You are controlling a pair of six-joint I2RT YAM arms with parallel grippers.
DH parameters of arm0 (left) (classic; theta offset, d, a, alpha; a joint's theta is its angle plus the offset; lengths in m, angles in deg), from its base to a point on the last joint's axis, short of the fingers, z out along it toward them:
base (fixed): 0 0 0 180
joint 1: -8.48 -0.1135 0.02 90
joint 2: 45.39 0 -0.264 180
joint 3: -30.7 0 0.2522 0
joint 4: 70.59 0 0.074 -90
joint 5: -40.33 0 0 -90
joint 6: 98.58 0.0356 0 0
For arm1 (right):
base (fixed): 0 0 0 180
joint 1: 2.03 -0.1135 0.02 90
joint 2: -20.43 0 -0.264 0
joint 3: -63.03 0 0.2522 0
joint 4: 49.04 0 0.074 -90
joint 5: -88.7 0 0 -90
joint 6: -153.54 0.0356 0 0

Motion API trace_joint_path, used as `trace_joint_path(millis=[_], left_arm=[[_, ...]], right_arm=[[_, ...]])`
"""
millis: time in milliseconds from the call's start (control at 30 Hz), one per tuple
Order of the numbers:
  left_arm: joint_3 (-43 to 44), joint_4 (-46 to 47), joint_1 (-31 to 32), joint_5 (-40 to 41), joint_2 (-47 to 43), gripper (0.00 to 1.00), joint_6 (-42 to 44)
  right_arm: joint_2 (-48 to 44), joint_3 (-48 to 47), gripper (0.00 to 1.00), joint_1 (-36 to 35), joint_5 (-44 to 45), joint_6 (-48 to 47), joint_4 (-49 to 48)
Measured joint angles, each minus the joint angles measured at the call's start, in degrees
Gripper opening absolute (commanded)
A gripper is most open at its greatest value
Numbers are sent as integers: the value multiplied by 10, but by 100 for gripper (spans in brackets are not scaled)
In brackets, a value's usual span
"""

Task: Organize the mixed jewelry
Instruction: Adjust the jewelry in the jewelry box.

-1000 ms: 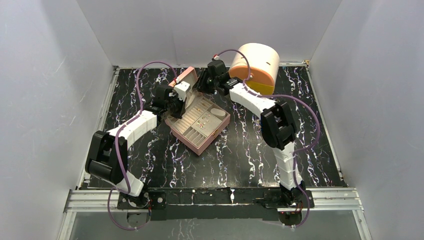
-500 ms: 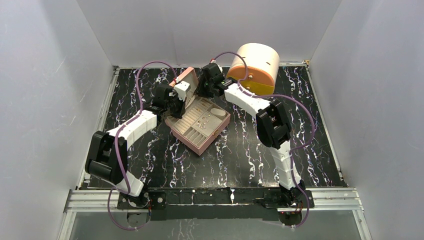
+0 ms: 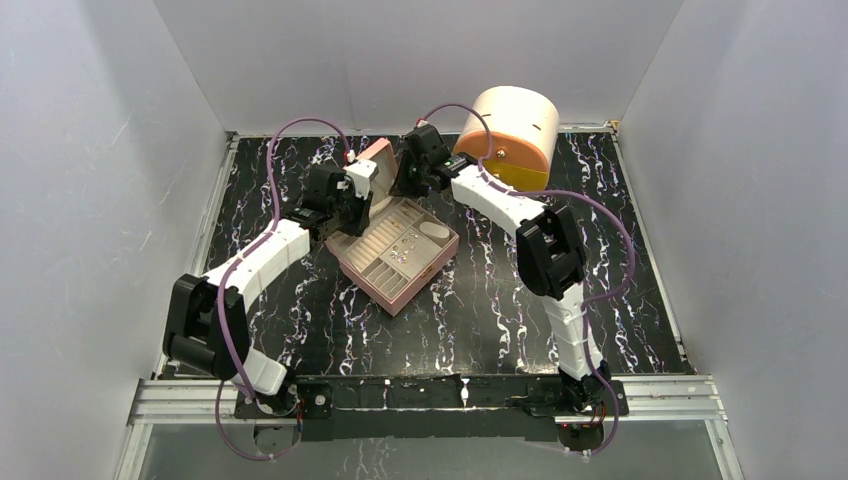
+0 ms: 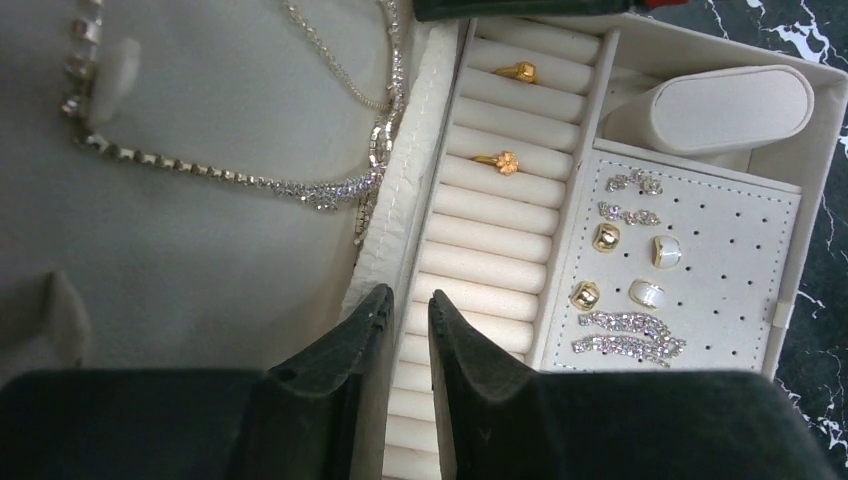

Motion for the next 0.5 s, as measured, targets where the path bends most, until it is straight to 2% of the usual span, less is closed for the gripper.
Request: trace_joint_path(millis=[233,500], left_arm=[[0,-18,4,18,-8,19,1],[0,-19,3,27,-8,21,-2]], right_arm=[[-34,33,21,2,-10,-12,0],[-83,94,34,11,-37,-12,-37]])
